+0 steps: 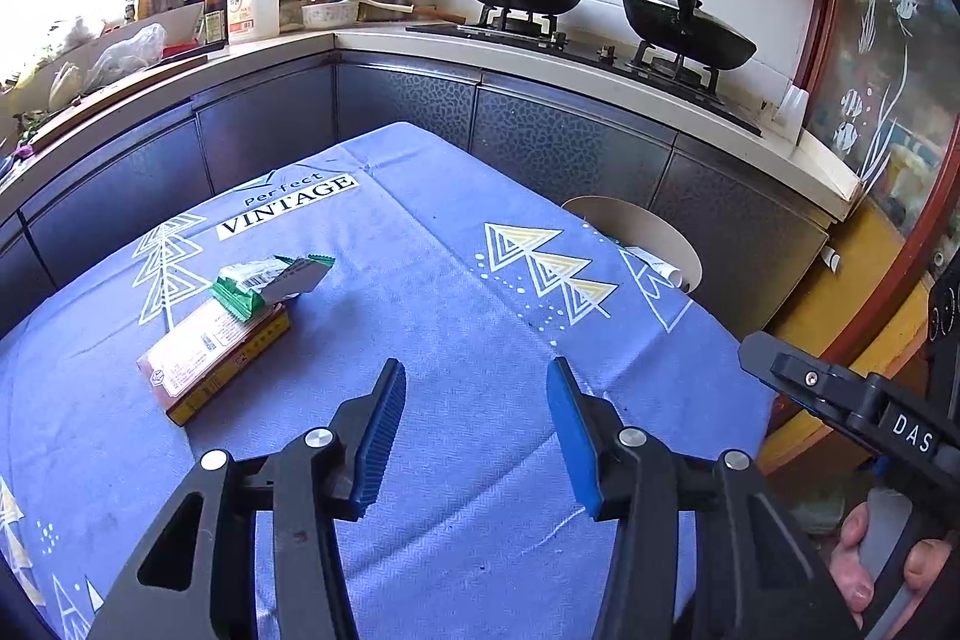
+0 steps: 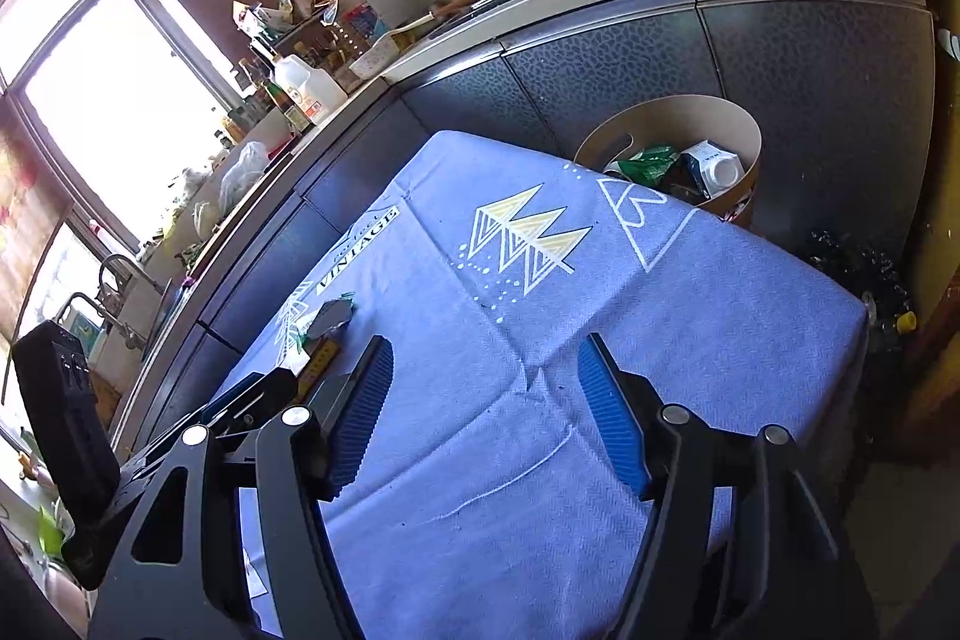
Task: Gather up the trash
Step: 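Move both open tools back over the table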
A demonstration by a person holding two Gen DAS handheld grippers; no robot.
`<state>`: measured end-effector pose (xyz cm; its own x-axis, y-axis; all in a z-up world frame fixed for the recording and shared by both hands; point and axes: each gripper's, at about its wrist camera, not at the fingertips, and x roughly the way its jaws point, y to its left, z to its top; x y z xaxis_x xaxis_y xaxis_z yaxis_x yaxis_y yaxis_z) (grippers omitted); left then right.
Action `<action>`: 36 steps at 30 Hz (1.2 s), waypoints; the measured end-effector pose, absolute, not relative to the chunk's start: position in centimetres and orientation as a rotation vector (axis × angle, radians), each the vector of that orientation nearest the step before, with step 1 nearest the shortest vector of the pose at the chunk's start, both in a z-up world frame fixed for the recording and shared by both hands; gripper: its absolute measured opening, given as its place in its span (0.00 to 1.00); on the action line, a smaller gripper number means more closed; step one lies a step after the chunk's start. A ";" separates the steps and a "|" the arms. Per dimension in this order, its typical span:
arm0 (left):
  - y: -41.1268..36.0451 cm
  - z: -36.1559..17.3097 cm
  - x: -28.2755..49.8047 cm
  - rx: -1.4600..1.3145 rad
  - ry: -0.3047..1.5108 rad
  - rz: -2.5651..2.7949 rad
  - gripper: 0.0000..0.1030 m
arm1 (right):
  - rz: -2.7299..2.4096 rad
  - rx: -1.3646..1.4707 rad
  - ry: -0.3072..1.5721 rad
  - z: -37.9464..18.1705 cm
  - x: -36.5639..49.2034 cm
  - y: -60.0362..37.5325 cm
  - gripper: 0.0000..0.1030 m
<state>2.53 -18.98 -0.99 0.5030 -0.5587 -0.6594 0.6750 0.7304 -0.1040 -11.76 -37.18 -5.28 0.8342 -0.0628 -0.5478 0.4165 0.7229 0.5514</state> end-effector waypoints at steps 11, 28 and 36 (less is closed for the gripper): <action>-19.4 -0.8 1.4 0.200 0.705 -0.774 0.57 | -0.305 0.747 0.517 -5.7 -12.1 -38.0 0.65; -20.3 -0.8 0.2 0.247 0.673 -0.773 0.64 | -0.309 0.761 0.514 -6.2 -12.2 -38.3 0.65; -20.2 -1.2 0.2 0.247 0.682 -0.767 0.65 | -0.314 0.759 0.525 -6.5 -12.1 -38.0 0.65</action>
